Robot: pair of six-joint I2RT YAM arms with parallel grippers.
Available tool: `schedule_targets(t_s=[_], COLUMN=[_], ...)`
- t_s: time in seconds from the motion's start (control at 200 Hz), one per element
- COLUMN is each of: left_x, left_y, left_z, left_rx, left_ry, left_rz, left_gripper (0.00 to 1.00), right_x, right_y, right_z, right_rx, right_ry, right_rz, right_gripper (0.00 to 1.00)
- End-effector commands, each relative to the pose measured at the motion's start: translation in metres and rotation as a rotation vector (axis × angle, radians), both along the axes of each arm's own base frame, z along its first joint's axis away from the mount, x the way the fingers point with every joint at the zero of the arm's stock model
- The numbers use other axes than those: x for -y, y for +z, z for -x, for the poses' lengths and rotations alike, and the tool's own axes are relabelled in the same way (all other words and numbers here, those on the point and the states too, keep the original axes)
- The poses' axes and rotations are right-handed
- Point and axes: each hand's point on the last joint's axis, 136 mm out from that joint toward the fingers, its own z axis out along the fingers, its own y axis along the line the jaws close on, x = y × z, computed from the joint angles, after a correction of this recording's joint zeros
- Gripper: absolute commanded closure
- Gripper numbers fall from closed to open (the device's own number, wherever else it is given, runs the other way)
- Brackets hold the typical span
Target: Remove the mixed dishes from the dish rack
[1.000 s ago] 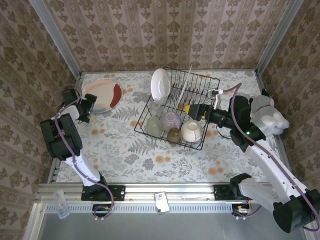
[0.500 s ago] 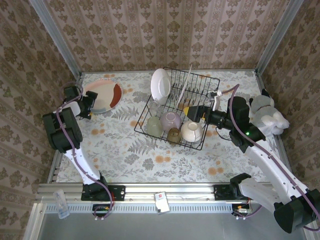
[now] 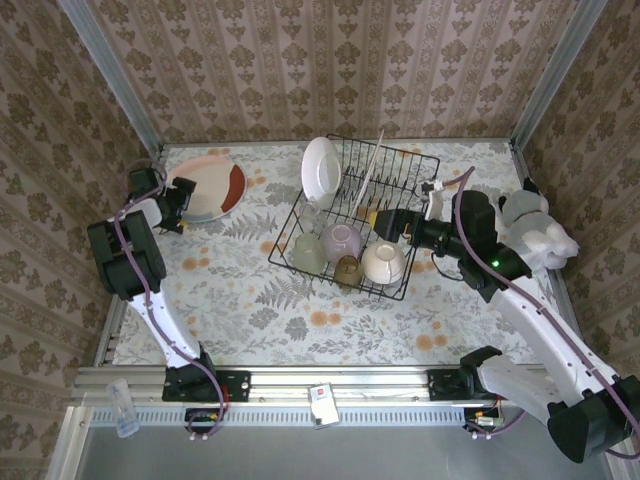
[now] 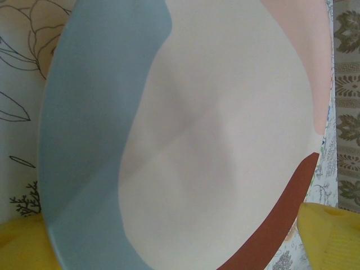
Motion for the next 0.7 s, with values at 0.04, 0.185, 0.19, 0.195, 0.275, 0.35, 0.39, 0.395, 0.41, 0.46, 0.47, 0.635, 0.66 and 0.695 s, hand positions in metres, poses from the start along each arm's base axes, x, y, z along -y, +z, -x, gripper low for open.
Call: schedule_targets(t_s=[0.04, 0.185, 0.19, 0.195, 0.275, 0.35, 0.39, 0.395, 0.41, 0.46, 0.47, 0.635, 0.66, 0.695], left_x=[0.005, 0.003, 0.002, 0.003, 0.004, 0.009, 0.017, 0.019, 0.023, 0.041, 0.046, 0.134, 0.150, 0.170], left_y=[0.024, 0.045, 0.046, 0.047, 0.063, 0.080, 0.091, 0.093, 0.097, 0.112, 0.115, 0.141, 0.142, 0.143], left_z=[0.019, 0.050, 0.051, 0.052, 0.068, 0.083, 0.089, 0.090, 0.092, 0.097, 0.099, 0.115, 0.117, 0.121], left_rx=[0.012, 0.010, 0.011, 0.012, 0.023, 0.053, 0.083, 0.088, 0.099, 0.132, 0.139, 0.240, 0.254, 0.269], left_ry=[0.018, 0.042, 0.043, 0.044, 0.039, 0.024, -0.003, -0.010, -0.025, -0.098, -0.116, -0.432, -0.488, -0.568], left_rz=[-0.024, -0.091, -0.095, -0.097, -0.140, -0.163, -0.181, -0.185, -0.194, -0.232, -0.239, -0.318, -0.326, -0.336], left_gripper=[0.00, 0.00, 0.00, 0.00, 0.00, 0.00, 0.00, 0.00, 0.00, 0.00, 0.00, 0.02, 0.03, 0.03], right_x=[0.015, 0.024, 0.024, 0.024, 0.025, 0.024, 0.024, 0.024, 0.024, 0.023, 0.023, 0.017, 0.016, 0.016], right_y=[0.010, 0.007, 0.007, 0.007, 0.003, 0.001, 0.000, -0.001, -0.001, -0.003, -0.003, -0.002, -0.002, -0.001], right_z=[-0.012, -0.026, -0.026, -0.027, -0.034, -0.039, -0.042, -0.042, -0.043, -0.047, -0.048, -0.060, -0.062, -0.064], right_rx=[0.021, -0.015, -0.014, -0.017, -0.036, -0.042, -0.043, -0.045, -0.045, -0.047, -0.048, -0.043, -0.040, -0.038], right_ry=[-0.097, -0.170, -0.173, -0.175, -0.199, -0.213, -0.221, -0.221, -0.224, -0.232, -0.234, -0.231, -0.228, -0.228], right_rz=[0.091, 0.169, 0.172, 0.176, 0.225, 0.255, 0.270, 0.271, 0.276, 0.290, 0.292, 0.315, 0.317, 0.321], right_gripper=[0.00, 0.00, 0.00, 0.00, 0.00, 0.00, 0.00, 0.00, 0.00, 0.00, 0.01, 0.01, 0.01, 0.01])
